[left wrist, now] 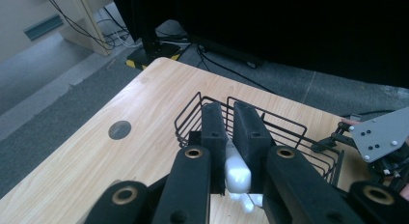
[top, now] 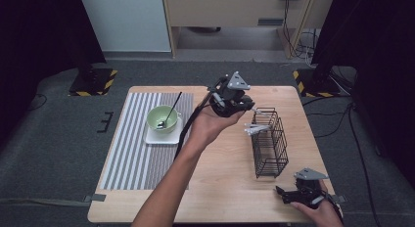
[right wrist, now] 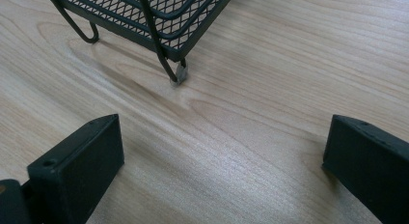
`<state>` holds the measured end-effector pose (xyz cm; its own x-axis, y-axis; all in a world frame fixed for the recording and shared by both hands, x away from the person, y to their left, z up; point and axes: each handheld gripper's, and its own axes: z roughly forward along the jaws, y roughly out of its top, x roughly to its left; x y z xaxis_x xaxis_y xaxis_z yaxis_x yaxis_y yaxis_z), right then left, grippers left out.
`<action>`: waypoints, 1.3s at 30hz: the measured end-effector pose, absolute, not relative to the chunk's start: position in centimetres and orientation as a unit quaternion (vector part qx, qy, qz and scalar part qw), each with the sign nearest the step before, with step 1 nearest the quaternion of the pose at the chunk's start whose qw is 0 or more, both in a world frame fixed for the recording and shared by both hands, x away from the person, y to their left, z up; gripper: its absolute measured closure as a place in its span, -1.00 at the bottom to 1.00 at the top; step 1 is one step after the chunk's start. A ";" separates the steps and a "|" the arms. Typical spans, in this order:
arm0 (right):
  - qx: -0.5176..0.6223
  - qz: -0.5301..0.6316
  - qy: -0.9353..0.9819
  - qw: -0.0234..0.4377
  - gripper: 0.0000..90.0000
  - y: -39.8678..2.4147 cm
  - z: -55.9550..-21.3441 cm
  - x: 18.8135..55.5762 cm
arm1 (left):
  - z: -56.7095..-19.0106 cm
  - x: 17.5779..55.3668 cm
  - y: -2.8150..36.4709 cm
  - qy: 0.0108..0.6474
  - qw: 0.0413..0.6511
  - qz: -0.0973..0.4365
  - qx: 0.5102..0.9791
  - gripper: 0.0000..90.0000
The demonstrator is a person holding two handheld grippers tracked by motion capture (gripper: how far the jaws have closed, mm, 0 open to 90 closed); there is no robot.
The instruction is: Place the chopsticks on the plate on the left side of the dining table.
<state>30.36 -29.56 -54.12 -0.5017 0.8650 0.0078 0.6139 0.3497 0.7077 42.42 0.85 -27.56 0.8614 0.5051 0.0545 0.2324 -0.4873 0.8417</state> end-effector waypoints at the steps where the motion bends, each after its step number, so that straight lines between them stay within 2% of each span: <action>1: 0.462 0.334 0.800 0.188 -0.99 -29.6 -54.1 30.4 | -27.6 42.4 0.9 0.217 0.457 0.149 0.849 0.85; 7: 0.463 0.334 0.799 0.188 -0.99 -29.6 -54.1 30.3 | -26.3 42.0 3.5 0.229 0.481 0.162 0.831 0.85; 17: 0.464 0.334 0.799 0.187 -0.99 -29.5 -54.1 30.3 | -25.4 41.2 5.7 0.236 0.499 0.176 0.815 0.85; 25: 0.464 0.334 0.799 0.187 -0.99 -29.5 -54.1 30.3 | -25.1 41.1 10.1 0.270 0.499 0.222 0.793 0.85; 34: 0.474 0.329 0.794 0.193 -0.99 -29.6 -54.1 30.5 | -26.8 42.9 13.9 0.317 0.460 0.252 0.790 0.85; 39: 0.473 0.330 0.794 0.194 -0.99 -29.6 -54.1 30.5 | -27.8 43.7 14.5 0.335 0.443 0.262 0.789 0.85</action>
